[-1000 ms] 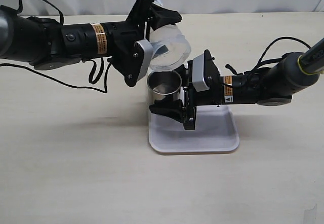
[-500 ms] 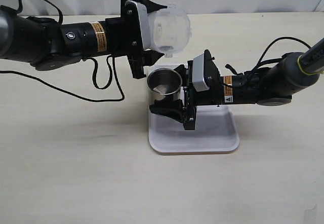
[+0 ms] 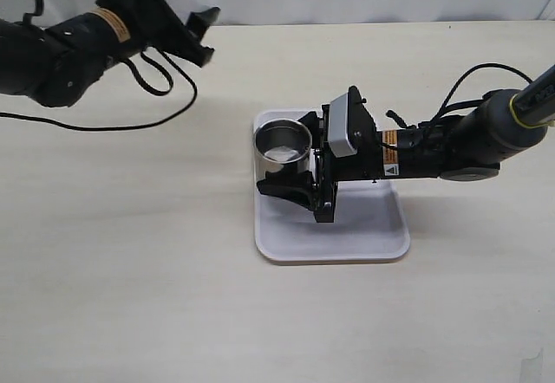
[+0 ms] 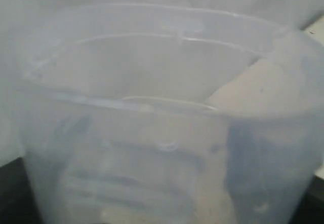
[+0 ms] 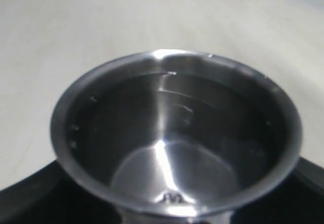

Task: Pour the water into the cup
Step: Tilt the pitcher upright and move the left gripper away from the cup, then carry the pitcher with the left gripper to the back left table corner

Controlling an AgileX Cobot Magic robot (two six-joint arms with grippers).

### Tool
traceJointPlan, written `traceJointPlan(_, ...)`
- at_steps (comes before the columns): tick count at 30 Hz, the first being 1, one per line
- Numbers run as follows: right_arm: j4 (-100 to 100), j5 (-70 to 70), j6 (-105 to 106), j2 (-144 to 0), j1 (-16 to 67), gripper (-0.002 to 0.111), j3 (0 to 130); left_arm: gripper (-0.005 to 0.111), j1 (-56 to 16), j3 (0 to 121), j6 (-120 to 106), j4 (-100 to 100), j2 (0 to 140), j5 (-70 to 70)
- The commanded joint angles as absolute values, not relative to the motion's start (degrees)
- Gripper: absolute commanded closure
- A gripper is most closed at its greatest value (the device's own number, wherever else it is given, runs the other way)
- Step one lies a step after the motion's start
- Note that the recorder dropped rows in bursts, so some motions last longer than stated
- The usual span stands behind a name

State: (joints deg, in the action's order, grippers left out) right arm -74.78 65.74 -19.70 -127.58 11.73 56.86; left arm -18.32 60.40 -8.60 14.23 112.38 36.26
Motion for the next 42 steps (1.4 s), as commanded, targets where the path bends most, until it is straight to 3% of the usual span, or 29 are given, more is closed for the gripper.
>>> traceJointPlan(1, -73.23, 67.52, -19.69, -127.19, 11.81, 0.104, 56.94, 0.107, -11.95, 60.77, 2.80, 12.78, 111.52, 37.41)
traceJointPlan(15, -72.86, 67.52, -19.69, -127.19, 11.81, 0.104, 56.94, 0.107, -0.61, 60.77, 7.76, 12.98, 117.40, 42.87)
traceJointPlan(26, -72.86, 67.52, -19.69, -127.19, 11.81, 0.104, 56.94, 0.107, -0.39, 60.77, 9.91, 12.85, 125.58, 56.27)
traceJointPlan(42, -72.86, 67.52, -19.69, -127.19, 11.81, 0.104, 56.94, 0.107, -0.39, 60.77, 12.62, 17.06, 126.41, 49.71)
